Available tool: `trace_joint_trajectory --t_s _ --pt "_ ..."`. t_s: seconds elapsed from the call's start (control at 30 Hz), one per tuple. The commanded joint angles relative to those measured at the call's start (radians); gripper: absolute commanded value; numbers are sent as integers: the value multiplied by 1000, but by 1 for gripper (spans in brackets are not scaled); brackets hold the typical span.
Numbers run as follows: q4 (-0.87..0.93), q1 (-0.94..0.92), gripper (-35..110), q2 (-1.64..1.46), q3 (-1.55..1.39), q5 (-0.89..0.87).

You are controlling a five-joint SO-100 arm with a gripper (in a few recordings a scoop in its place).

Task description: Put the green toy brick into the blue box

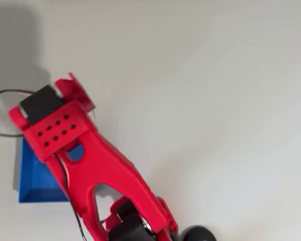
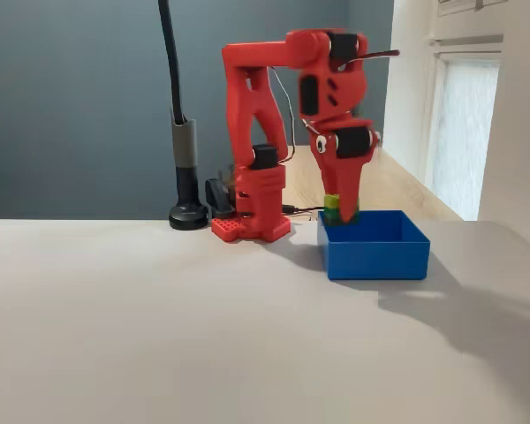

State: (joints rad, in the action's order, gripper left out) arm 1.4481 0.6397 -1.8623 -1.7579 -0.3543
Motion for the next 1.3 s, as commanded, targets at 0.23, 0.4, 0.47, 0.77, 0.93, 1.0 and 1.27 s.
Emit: trace_joint_trajectory --t_s 0.23,0.4,0.47,0.77,0.93,1.0,1.27 --pt "21 284 0 -75 11 -75" --pt "0 336 0 -74 -26 -87" --pt "-11 341 0 -74 -51 -89" --pt "-54 339 2 -74 -167 -86" --pt "-86 337 17 -74 -204 -84" --pt "-100 337 22 -74 -212 -84" --pt "-106 307 31 -74 -164 -84"
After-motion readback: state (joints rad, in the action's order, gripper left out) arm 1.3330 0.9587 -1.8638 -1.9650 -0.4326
